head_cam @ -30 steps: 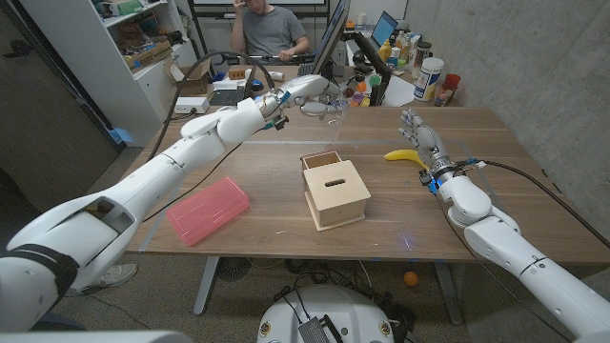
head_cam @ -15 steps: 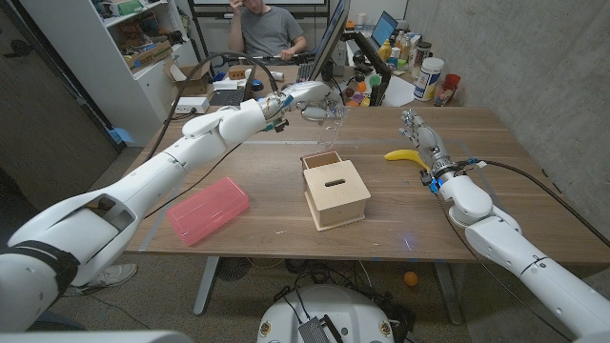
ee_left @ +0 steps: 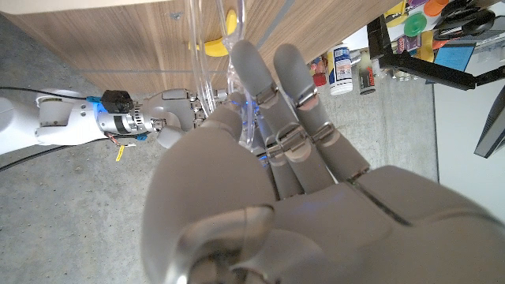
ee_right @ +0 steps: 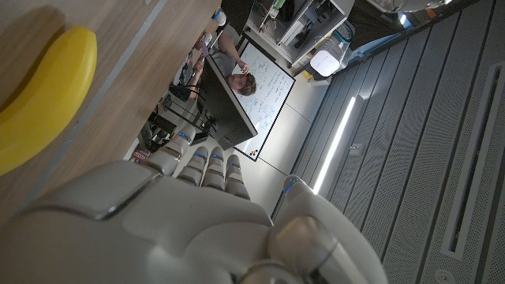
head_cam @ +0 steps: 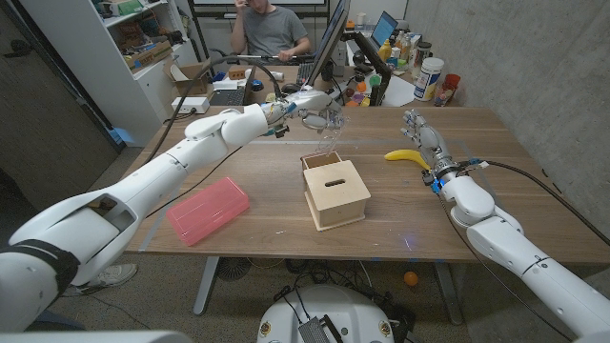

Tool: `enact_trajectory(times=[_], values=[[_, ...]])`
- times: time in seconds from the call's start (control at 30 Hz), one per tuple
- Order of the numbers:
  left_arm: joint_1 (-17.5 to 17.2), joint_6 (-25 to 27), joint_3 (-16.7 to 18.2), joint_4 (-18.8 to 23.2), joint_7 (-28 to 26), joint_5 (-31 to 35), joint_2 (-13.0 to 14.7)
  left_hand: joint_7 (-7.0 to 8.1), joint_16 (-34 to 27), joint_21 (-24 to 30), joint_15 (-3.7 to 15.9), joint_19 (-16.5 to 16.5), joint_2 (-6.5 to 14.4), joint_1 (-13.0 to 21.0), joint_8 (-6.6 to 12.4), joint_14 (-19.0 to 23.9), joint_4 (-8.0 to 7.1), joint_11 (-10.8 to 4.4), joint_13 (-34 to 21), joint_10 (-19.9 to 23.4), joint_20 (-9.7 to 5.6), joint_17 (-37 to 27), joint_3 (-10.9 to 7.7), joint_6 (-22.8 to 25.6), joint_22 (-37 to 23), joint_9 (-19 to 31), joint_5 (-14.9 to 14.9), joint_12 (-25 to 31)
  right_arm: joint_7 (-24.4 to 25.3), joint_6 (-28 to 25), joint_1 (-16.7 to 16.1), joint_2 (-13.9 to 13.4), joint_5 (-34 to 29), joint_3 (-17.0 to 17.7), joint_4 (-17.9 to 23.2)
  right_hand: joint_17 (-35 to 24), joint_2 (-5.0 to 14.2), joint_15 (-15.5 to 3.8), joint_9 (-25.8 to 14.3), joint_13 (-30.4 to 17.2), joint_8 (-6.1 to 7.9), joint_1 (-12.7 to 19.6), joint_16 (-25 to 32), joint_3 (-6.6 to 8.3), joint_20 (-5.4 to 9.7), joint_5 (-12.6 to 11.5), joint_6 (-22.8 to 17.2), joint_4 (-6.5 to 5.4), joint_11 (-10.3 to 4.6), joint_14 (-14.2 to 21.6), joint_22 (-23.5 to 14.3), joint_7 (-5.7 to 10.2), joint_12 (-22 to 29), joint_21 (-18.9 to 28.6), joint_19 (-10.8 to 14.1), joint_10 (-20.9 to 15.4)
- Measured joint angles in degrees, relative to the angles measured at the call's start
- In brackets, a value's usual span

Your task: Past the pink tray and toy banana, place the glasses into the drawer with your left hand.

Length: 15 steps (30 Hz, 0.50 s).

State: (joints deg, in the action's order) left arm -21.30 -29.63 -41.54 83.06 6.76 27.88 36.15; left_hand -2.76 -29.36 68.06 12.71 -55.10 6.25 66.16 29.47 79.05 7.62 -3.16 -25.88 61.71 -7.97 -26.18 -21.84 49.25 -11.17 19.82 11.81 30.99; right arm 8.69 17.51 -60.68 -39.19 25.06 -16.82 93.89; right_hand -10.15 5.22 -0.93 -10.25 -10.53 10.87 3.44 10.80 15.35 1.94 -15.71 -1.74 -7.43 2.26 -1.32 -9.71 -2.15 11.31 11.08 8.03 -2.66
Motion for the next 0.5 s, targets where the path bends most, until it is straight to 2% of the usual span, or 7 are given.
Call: enact_trajectory(times=[0.07, 0.5], values=[[0.0, 0.2, -0.2, 0.0, 0.3, 0.1, 0.0, 0.0, 0.0, 0.0, 0.0, 0.0, 0.0, 0.0, 0.0, 0.0, -0.04, 0.08, -1.7, 0.1, 0.0, -0.2, -0.05, 0.0, 0.0, 0.0, 0.0, -0.1, 0.0, 0.1, -0.1, 0.0, 0.0, 0.1, 0.0, 0.0, 0.0, 0.0, 0.0, 0.0, 0.0, 0.0, 0.0, 0.0, 0.0, 0.0, 0.0, 0.0, 0.0, 0.0, 0.0, 0.0, 0.0, 0.0, 0.0, 0.0], [0.1, 1.8, -1.3, 1.1, 2.9, 0.8, 0.2, -0.08, 0.0, 0.8, 0.0, 0.5, 0.0, 0.0, -0.02, 0.0, -0.03, 0.08, -2.0, 0.1, -0.1, -0.3, -0.07, 0.1, 0.3, 0.0, -0.1, -0.3, -0.1, 0.9, -1.0, -0.3, 0.5, 0.7, -0.1, 0.0, 0.0, 0.0, 0.0, 0.0, 0.0, 0.0, 0.0, 0.0, 0.0, 0.0, 0.0, 0.0, 0.0, 0.0, 0.0, 0.0, 0.0, 0.0, 0.0, 0.0]])
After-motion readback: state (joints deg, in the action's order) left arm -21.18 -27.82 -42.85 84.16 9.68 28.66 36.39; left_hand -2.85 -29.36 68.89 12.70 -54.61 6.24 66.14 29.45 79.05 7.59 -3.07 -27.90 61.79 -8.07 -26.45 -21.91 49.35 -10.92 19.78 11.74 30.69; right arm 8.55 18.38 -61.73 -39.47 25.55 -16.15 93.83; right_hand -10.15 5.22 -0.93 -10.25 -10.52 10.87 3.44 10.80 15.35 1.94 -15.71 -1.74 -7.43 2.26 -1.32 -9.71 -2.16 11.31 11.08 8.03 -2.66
